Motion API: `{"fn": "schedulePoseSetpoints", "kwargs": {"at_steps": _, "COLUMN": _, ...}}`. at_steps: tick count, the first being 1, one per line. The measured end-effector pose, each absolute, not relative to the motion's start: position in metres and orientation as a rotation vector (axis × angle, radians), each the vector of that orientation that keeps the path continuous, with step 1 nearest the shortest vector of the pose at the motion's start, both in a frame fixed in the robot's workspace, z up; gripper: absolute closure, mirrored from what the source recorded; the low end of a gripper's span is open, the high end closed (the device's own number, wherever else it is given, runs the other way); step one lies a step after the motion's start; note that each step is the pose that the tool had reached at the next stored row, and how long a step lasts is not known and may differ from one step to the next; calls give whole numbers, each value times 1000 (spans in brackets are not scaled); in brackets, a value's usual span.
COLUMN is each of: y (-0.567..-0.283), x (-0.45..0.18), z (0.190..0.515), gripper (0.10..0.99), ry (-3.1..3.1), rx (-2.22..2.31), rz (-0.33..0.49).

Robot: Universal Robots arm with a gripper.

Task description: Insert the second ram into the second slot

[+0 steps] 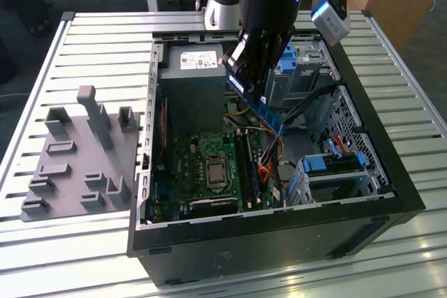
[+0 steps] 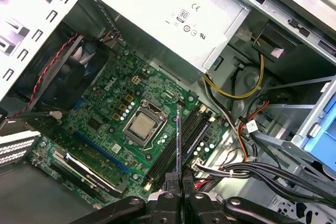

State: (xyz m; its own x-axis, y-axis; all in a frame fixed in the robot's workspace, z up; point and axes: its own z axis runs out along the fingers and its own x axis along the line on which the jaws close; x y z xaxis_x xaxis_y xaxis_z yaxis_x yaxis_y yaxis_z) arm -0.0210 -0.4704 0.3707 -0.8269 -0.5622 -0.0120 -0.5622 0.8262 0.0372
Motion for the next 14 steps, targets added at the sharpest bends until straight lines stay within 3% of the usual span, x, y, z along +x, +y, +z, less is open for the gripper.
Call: {"fn": "schedulePoseSetpoints", "kwargs": {"at_steps": 14, "y": -470, "x": -21, "z": 371, "gripper": 949, "ry": 3016, "rx": -874, "rz": 61}}
